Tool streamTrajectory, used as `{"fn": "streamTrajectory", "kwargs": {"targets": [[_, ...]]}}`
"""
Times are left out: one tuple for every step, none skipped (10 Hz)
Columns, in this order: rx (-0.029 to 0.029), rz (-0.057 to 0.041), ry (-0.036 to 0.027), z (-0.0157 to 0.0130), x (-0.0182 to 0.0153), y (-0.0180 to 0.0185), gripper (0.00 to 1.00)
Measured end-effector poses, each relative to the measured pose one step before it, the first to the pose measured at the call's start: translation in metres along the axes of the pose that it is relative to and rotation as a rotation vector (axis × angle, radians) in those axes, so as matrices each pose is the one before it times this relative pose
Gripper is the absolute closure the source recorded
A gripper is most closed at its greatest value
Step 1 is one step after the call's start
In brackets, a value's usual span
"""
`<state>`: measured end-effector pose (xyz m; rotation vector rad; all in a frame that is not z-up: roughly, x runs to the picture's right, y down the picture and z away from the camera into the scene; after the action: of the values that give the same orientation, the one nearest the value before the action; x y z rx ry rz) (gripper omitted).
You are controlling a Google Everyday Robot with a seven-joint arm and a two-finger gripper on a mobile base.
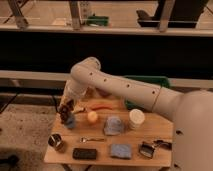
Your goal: Place grapes in plastic cup
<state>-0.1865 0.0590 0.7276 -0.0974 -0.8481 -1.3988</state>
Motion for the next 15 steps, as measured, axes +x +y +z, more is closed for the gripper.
{"fn": "streamTrajectory", "kwargs": {"targets": [[-0.00243,-0.00273,0.00113,0.00024,0.00072,0.00066,1.00],[-0.00181,-0.00167,0.00033,0.00056,0.00032,0.00122,1.00],[-0.00260,-0.00320,-0.00095,0.00206,-0.00113,0.00219,1.00],[-0.00163,-0.00659,-0.00089,0.00367,-0.00225,0.00160,1.00],[-0.00001,-0.00512,-0.00106,0.00375,-0.00178,0.00112,1.00],[-0.00112,-0.00285,-0.00203,0.00298,-0.00167,0.00160,1.00],[-0.00359,-0.00442,-0.00116,0.00358,-0.00146,0.00323,1.00],[-0.00426,-0.00548,0.00258,0.00073,-0.00013,0.00136,1.00],[-0.00192,-0.00389,0.00221,0.00070,0.00004,0.00063,1.00],[0.00030,-0.00788,0.00656,-0.00058,0.00008,-0.00168,1.00],[0.00363,-0.00501,0.00398,0.00001,-0.00026,-0.00223,1.00],[0.00399,-0.00576,0.00421,0.00070,-0.00083,-0.00266,1.00],[0.00540,-0.00567,0.00645,0.00112,-0.00111,-0.00374,1.00],[0.00491,-0.01690,0.00841,0.00151,-0.00256,-0.01164,1.00],[0.00278,-0.01846,0.00682,0.00061,-0.00200,-0.01256,1.00]]}}
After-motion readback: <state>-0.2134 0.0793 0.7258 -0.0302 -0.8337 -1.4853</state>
